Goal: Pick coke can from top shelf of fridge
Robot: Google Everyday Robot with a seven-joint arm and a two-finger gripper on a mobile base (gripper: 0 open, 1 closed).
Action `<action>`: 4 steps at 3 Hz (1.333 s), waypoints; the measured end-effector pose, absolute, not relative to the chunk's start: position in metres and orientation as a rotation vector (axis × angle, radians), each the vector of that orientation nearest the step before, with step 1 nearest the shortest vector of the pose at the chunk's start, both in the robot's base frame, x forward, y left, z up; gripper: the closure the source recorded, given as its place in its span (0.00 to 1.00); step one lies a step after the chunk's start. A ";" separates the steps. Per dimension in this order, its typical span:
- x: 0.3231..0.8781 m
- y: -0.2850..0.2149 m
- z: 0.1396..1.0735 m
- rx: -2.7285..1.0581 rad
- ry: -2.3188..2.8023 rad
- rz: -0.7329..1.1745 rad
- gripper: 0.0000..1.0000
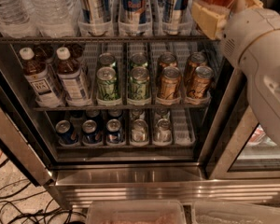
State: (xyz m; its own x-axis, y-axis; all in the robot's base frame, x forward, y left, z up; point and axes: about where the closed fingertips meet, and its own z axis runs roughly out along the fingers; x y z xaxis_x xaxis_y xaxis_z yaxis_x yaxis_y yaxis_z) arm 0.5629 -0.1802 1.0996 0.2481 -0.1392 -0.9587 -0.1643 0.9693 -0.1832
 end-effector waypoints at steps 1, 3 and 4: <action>0.547 -0.188 1.080 -0.303 1.348 0.019 1.00; 0.525 -0.182 1.039 -0.441 1.413 0.052 1.00; 0.512 -0.167 1.015 -0.607 1.473 0.124 1.00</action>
Offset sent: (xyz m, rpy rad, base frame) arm -0.0468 -0.0225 -0.0626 -0.1012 0.0899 0.0828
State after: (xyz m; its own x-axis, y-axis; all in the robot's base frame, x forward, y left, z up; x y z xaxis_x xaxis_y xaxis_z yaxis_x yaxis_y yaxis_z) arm 0.5118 -0.1667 1.0152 0.1211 -0.2820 -0.9517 -0.4374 0.8455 -0.3062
